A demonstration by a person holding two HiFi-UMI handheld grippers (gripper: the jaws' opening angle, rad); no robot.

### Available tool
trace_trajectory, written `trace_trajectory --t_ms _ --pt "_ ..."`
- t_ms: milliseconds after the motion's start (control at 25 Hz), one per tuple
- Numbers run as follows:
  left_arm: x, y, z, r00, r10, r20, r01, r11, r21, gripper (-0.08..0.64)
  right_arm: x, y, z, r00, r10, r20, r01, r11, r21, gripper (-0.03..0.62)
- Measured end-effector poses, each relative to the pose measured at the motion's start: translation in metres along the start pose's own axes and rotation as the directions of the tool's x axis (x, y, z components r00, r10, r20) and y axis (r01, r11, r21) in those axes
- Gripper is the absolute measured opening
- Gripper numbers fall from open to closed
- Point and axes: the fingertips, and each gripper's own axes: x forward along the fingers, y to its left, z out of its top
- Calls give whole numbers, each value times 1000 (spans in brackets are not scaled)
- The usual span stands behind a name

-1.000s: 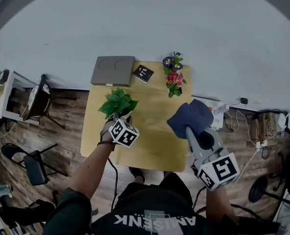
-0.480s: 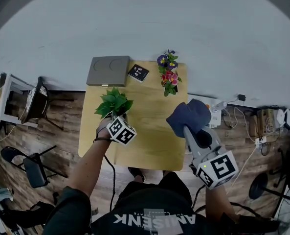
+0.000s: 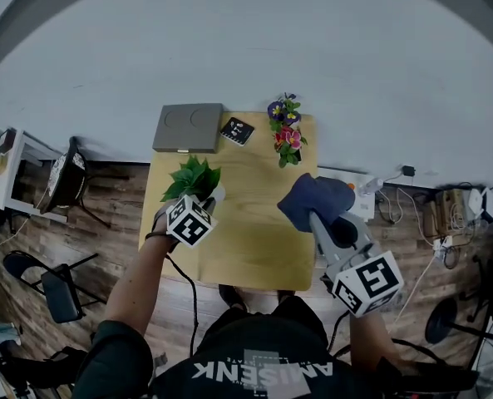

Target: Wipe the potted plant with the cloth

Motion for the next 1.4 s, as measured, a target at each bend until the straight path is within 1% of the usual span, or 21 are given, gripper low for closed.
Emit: trace_trajectory --t_ms 80,200,280,320,400,440,520,600,680,840,1000,1200,1400 --pt "-26 -3 9 999 -12 47 11 1000 6 34 -1 6 8 1000 13 14 -13 1000 -11 28" --pt "-65 -8 22 995 -16 95 11 999 43 34 -1 15 18 999 30 32 -29 999 -25 28" --pt "-94 -17 32 989 -59 133 53 997 46 34 -2 20 24 999 34 42 -33 999 -27 28" --pt "-109 -23 39 983 -94 161 89 995 33 34 -2 23 27 998 36 47 -34 999 -26 28" --pt "-140 -31 53 962 -150 228 157 988 -12 34 -4 30 34 997 43 64 -41 999 -28 28" --pt "-154 -33 60 953 -162 255 176 984 -34 34 -4 34 39 996 48 76 -46 999 -29 28" --pt "-180 -33 71 944 -161 287 185 981 -61 34 -4 41 50 993 61 103 -59 998 -26 28" --pt "-202 -35 79 941 -154 300 183 981 -70 34 -4 51 60 989 83 120 -79 996 -42 28" --pt "-220 -39 87 937 -152 314 181 981 -64 34 -4 66 71 984 121 133 -111 991 -81 28" --pt "-246 -45 100 930 -148 335 168 985 -29 34 -5 94 85 974 167 154 -150 982 -115 28" --pt "-260 -57 108 928 -163 335 171 985 7 32 -5 125 95 958 243 154 -217 962 -166 28" --pt "-273 -65 114 919 -183 349 181 983 39 32 4 156 95 945 306 117 -278 937 -210 28" --pt "-280 -70 117 914 -182 363 178 983 45 31 10 165 90 934 341 105 -310 921 -234 28"
